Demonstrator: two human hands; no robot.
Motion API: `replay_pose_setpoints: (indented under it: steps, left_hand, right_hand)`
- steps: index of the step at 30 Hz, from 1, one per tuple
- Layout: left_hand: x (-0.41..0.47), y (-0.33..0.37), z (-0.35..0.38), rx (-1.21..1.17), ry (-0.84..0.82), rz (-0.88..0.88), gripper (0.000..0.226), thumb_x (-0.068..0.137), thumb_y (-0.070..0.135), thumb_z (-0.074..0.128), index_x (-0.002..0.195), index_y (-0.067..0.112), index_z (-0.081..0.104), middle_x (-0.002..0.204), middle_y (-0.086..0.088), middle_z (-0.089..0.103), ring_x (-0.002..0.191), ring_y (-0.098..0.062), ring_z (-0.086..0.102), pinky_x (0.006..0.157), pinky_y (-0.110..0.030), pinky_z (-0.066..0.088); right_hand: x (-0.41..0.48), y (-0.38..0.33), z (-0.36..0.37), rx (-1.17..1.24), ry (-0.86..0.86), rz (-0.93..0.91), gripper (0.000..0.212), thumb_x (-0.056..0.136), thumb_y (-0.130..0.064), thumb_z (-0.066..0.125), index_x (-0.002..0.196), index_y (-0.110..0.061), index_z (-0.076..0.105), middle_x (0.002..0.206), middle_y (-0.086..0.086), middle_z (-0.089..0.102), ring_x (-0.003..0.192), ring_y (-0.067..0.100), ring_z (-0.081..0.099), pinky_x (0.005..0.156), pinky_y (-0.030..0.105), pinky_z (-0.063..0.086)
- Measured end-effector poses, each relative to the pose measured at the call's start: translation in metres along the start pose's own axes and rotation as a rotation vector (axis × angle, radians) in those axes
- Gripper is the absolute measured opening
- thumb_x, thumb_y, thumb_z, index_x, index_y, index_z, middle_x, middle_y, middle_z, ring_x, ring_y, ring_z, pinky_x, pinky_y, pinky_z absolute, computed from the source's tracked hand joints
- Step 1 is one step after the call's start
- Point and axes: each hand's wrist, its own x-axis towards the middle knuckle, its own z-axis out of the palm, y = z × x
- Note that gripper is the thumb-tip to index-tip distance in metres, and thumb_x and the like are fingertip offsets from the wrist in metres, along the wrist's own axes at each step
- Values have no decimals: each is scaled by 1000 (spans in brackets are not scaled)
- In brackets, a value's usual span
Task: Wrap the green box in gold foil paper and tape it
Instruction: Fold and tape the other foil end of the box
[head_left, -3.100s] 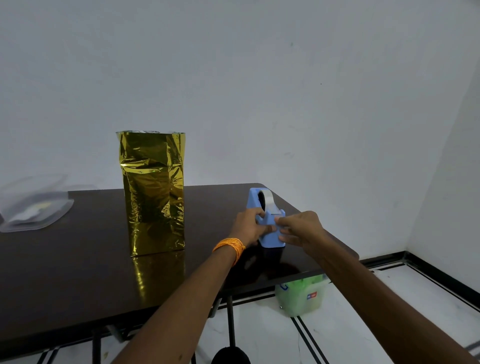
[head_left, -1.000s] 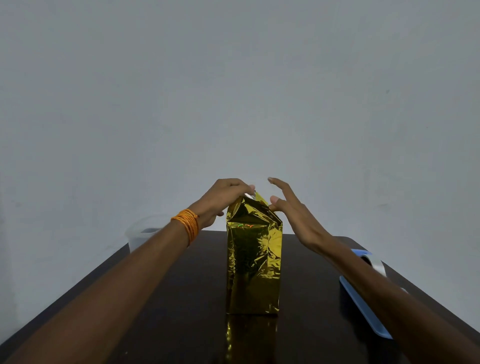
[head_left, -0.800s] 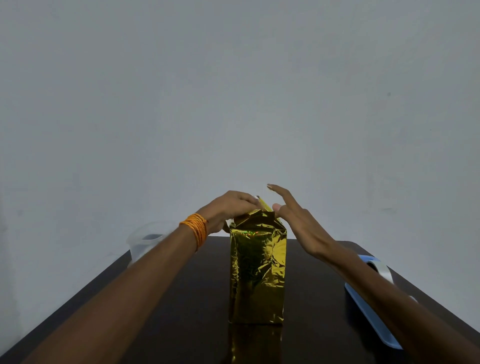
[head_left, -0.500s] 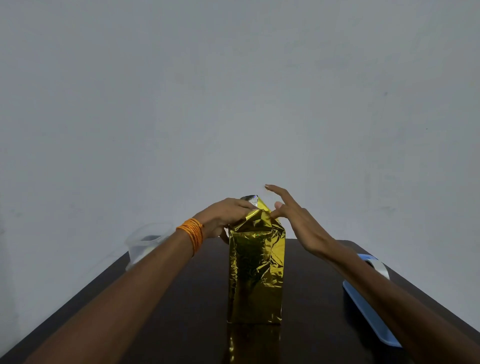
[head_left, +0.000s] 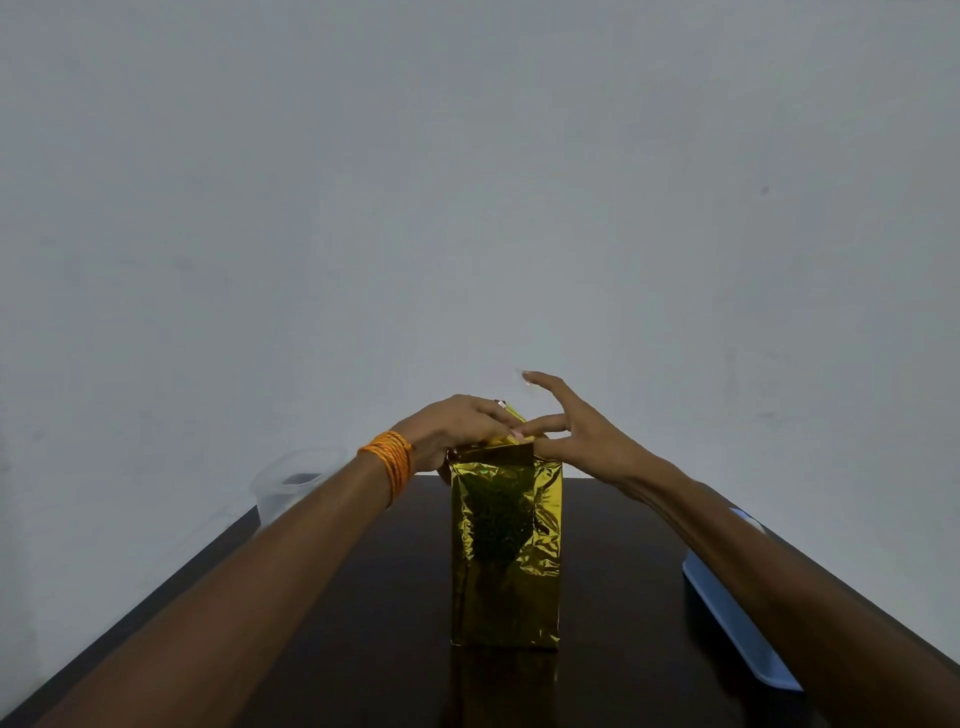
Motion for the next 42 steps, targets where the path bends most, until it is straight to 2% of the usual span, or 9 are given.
replay_pose_setpoints:
  steps: [3, 9, 13, 17, 23, 29, 34, 37, 42]
  left_hand:
    - [1, -10, 1, 49, -7, -26, 21, 90, 25, 69, 111, 28, 72, 118, -9, 64, 109, -26, 59, 81, -41, 57]
    - [-7, -15, 2, -36, -31, -11, 23, 94, 19, 64, 116, 22, 68, 107, -8, 64, 90, -17, 63, 46, -21, 51]
    - [-5, -17, 4, -72, -22, 0, 27, 93, 14, 64, 119, 20, 68, 110, -9, 62, 93, -18, 62, 55, -23, 53]
    - [-3, -18, 6, -69, -18, 41, 33, 89, 10, 67, 119, 24, 68, 115, -9, 61, 100, -20, 60, 72, -27, 53]
    - [-5, -19, 7, -1, -13, 72, 31, 90, 32, 69, 120, 24, 69, 97, 8, 57, 87, -5, 49, 64, -26, 39]
    - [-8, -20, 3, 45, -27, 29, 30, 93, 34, 65, 122, 30, 65, 99, 3, 59, 85, -11, 58, 64, -30, 56]
    - [-11, -22, 4, 46, -27, 43, 34, 93, 36, 63, 127, 31, 63, 108, 2, 57, 94, -14, 56, 67, -34, 52]
    - [-10, -24, 4, 35, -4, 46, 33, 92, 37, 66, 125, 32, 65, 124, -2, 54, 110, -21, 52, 82, -43, 54]
    - [-6, -28, 3, 23, 12, 77, 35, 87, 41, 71, 121, 33, 68, 125, -3, 53, 110, -20, 55, 98, -45, 51]
  right_hand:
    - [0, -1, -2, 2, -3, 4, 80, 91, -11, 71, 152, -32, 25, 106, -7, 76, 108, 6, 66, 97, 29, 43]
    - [0, 2, -3, 5, 116, -28, 81, 86, -18, 77, 148, -42, 29, 104, -10, 75, 114, 6, 63, 100, 28, 38]
    - [-4, 7, -8, 23, 133, 30, 75, 88, -15, 73, 146, -40, 32, 96, -5, 77, 102, 10, 69, 110, 42, 40]
    - [-3, 6, -8, -9, 75, 39, 83, 84, -15, 77, 148, -39, 29, 98, -6, 77, 105, 9, 67, 102, 35, 38]
    - [-3, 2, -8, 17, 30, 64, 86, 85, -13, 78, 150, -33, 27, 102, -1, 77, 102, 10, 69, 94, 29, 42]
    - [1, 2, -11, -28, -10, 68, 84, 86, -9, 75, 150, -33, 27, 103, 1, 77, 99, 19, 71, 106, 42, 46]
    - [1, 4, -12, -30, -6, 64, 82, 85, -9, 76, 149, -32, 30, 103, 2, 77, 98, 18, 72, 107, 44, 45]
    - [-4, 0, -13, 16, -18, 36, 74, 87, -9, 74, 145, -36, 38, 106, 4, 76, 100, 16, 71, 97, 32, 49]
    - [-6, -13, -14, -55, 159, -89, 24, 91, -28, 72, 114, -34, 66, 116, -11, 67, 112, 5, 60, 88, 24, 47]
